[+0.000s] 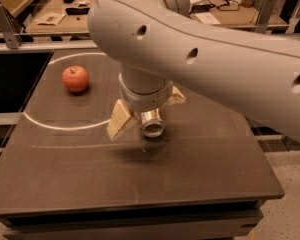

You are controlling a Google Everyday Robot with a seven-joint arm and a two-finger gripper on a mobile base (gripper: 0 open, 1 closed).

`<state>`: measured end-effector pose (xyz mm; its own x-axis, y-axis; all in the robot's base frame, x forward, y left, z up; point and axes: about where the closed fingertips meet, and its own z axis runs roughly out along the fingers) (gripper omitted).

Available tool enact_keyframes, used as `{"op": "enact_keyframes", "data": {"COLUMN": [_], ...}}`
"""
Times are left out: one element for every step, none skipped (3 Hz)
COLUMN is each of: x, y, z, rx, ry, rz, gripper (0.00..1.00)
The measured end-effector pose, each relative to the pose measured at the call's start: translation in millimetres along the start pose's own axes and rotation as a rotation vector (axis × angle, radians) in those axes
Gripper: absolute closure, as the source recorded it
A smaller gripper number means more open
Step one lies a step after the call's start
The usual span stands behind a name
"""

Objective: Place orange can upright

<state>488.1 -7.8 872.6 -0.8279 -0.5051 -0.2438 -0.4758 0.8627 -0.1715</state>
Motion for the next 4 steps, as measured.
{"op": "enact_keyframes", "data": {"x": [1, 3, 8, 8], "y": [2, -2, -14, -25], "z": [15, 22, 28, 21], "rx": [0.035, 0.049, 0.031, 0.013], "ry": [0.030, 0.044, 0.055, 0.037], "rz": [-0.002, 0.008, 0.070, 0.098], "gripper": [0.18, 0.42, 0.65, 0.87]}}
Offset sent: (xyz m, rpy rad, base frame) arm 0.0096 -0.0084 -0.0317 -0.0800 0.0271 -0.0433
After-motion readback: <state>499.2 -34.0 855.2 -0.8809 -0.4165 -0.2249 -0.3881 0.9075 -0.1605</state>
